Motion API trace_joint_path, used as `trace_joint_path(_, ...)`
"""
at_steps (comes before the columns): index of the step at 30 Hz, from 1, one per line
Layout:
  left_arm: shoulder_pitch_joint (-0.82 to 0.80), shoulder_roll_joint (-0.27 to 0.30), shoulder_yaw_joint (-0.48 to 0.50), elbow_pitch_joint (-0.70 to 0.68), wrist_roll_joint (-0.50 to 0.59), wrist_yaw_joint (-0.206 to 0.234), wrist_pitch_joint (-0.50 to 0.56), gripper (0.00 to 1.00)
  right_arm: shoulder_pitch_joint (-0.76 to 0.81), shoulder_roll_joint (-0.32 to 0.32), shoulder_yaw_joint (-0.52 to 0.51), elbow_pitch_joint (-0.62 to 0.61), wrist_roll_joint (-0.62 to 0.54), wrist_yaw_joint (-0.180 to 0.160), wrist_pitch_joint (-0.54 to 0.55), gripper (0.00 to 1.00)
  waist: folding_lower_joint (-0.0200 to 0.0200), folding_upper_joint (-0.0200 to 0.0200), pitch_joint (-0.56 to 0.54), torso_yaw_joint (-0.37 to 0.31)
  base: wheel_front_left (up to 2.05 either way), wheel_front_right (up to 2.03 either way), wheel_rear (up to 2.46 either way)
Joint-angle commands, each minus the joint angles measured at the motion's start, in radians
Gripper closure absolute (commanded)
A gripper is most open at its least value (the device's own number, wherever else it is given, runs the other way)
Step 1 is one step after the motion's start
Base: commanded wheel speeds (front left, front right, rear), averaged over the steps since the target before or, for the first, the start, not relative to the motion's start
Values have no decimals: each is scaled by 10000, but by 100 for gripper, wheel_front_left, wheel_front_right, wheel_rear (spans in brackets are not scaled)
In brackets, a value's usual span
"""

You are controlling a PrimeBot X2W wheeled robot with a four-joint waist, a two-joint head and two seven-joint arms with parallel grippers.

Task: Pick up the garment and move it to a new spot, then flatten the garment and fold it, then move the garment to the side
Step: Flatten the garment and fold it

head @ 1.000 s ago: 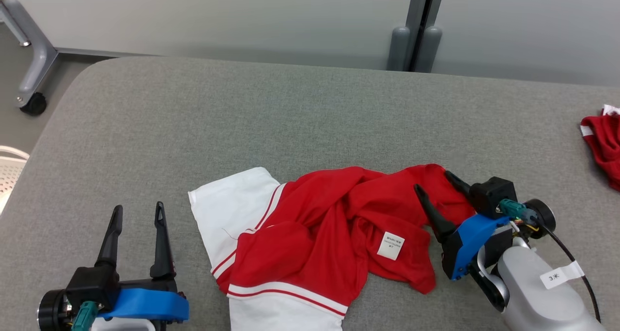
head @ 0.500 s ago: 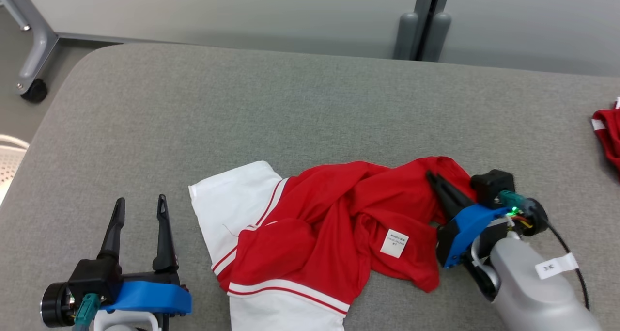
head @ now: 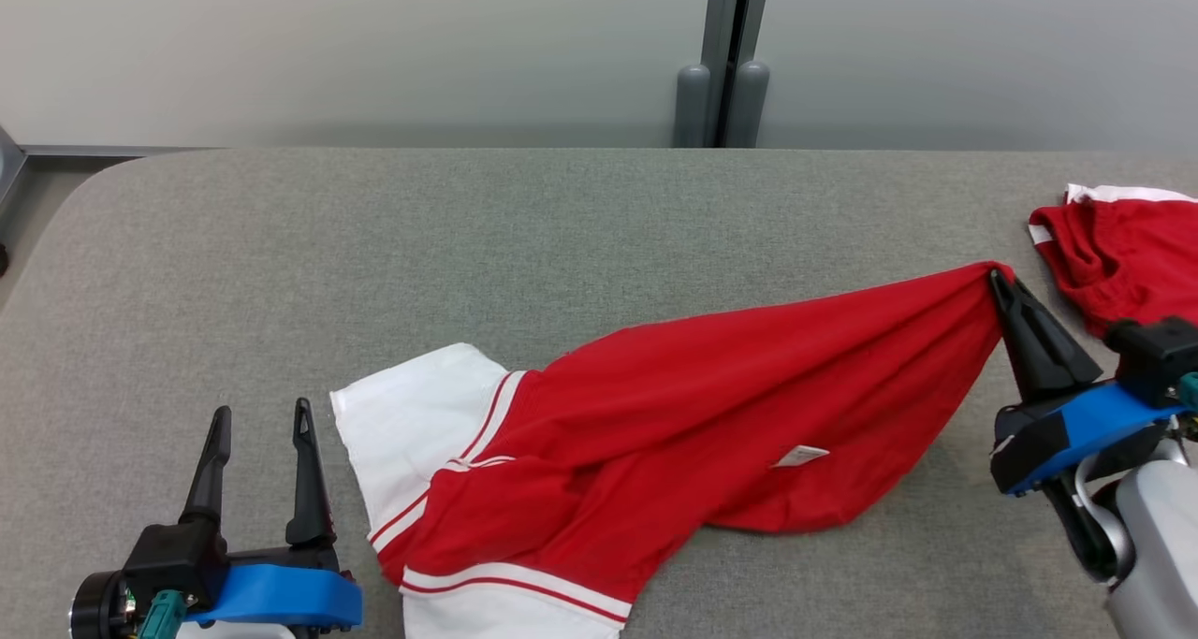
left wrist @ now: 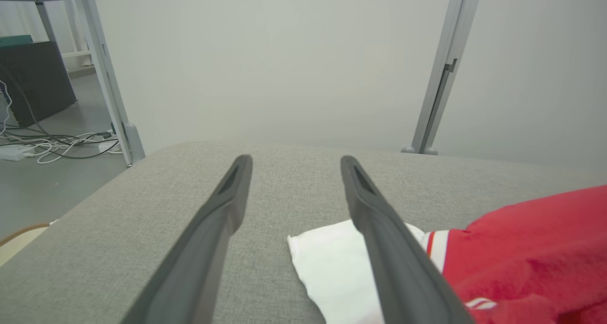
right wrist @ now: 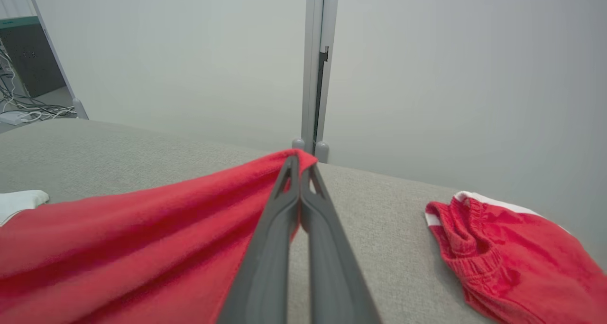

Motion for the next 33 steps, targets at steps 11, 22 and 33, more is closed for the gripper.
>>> trace_joint_path(11,-85,-6,-105,-10,-82,20,-45,0,506,264,-822,-148,217,2,1102,0,0,-1,44,35,0,0,0)
trace_joint_path(22,178,-5,184,39,87,-100,-45,0,1418,1283,-1547,-44,40,3,-123,0,0,-1,-233,-153,0,0,0)
trace_joint_path(33,320,-5,153,50,140,-138,-45,0,3702,2242,-849,-1644,-402,3,-70,0,0,-1,-343,-237,0,0,0)
